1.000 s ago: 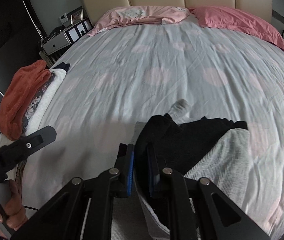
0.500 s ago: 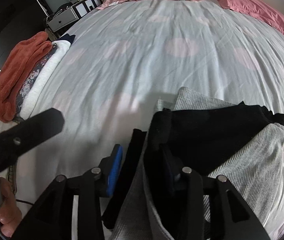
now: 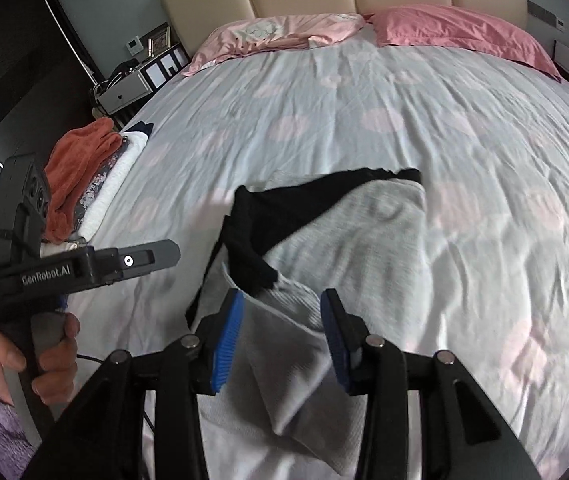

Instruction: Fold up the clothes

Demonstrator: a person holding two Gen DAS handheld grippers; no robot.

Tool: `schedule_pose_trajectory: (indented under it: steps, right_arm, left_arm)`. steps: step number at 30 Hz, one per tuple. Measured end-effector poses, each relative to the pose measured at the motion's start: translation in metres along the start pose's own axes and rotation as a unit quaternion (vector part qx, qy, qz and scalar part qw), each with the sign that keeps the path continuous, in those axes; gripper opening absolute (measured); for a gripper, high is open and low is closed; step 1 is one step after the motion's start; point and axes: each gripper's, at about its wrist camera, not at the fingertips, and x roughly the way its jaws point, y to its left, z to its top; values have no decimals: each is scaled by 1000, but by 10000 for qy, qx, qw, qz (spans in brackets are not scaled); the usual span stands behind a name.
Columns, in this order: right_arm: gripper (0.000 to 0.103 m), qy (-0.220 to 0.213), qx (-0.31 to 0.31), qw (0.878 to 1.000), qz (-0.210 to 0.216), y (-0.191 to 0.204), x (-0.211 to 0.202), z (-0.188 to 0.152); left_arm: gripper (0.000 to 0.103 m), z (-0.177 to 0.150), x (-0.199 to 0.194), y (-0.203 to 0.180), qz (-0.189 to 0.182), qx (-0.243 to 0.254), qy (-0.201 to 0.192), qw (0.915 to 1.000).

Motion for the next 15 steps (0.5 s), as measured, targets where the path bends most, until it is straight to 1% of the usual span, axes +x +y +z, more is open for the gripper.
schedule_pose_trajectory:
  steps: [3, 6, 10, 12, 13, 14, 15]
  right_arm:
    - [40, 58, 299, 9995, 120, -22, -4, -20]
    - [40, 84, 459, 9984, 305, -34, 8, -27]
    - [39, 42, 441, 9982, 401, -37, 25, -24]
    - [38, 112, 455, 9982, 383, -41, 35, -22]
    - [33, 115, 476, 9978, 447, -43, 36, -23]
    - [26, 117, 497, 9974, 512, -44, 38, -24]
    - [23, 118, 519, 9969, 577, -45, 39, -25]
  left_arm:
    - [82, -12, 0, -12, 133, 72, 100, 9998]
    - [76, -23, -2, -15, 348, 67, 137, 9993]
    - [71, -35, -6, 3, 522, -327, 182, 9979]
    - [71, -38, -8, 13, 502, -566, 180, 9970]
    - [71, -39, -10, 17, 462, -663, 167, 9966]
    - [71, -40, -11, 21, 422, -761, 154, 9961]
    - [71, -39, -11, 24, 399, -828, 139, 9957]
